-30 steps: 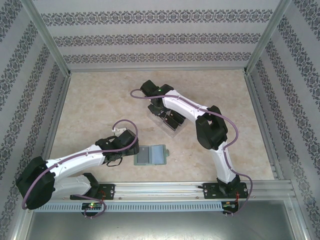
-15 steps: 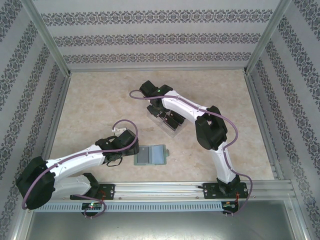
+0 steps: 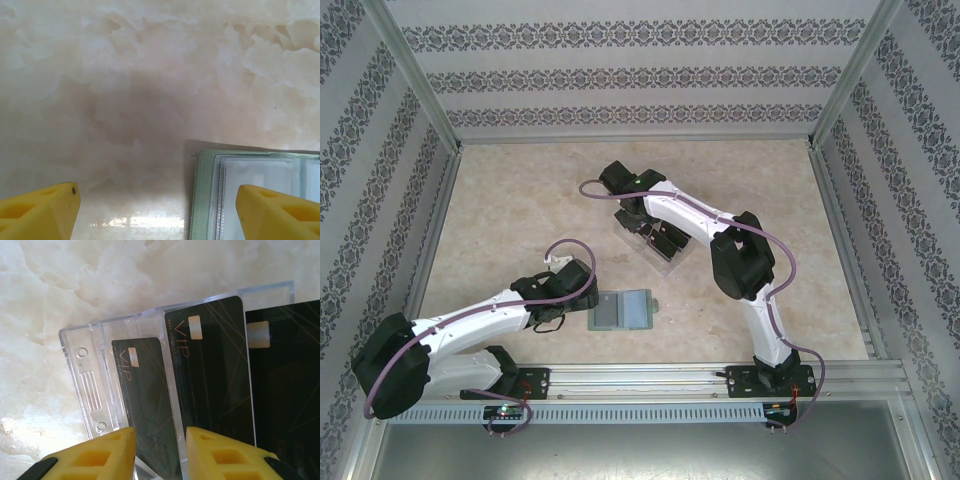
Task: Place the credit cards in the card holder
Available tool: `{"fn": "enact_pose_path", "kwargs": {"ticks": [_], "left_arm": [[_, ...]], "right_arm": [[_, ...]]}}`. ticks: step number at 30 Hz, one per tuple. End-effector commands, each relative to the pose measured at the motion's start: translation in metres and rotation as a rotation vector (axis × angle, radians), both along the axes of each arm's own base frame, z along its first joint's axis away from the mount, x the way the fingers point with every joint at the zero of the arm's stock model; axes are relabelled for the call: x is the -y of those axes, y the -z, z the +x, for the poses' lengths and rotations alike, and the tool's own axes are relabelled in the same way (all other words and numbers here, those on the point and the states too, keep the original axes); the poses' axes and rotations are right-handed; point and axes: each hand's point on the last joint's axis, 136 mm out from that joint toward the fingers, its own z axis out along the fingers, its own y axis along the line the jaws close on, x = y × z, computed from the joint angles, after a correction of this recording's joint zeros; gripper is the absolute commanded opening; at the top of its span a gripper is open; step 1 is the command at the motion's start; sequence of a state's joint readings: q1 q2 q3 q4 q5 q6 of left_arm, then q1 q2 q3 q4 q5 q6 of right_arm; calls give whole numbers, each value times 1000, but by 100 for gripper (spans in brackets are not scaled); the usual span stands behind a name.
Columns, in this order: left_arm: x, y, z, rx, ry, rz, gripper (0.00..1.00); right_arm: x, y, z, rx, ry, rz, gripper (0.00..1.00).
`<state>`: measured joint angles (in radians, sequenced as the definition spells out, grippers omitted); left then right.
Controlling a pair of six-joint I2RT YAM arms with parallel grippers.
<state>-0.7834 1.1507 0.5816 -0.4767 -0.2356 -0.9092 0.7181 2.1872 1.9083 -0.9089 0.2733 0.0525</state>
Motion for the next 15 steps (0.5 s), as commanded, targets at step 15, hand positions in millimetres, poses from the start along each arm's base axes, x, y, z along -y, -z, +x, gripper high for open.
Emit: {"fn": "enact_pose_path", "kwargs": {"ticks": [15], "left_arm": [[0, -2, 4, 19, -8, -13, 82]], "right_arm": [[-4, 23, -11, -54, -19, -40, 31]]}}
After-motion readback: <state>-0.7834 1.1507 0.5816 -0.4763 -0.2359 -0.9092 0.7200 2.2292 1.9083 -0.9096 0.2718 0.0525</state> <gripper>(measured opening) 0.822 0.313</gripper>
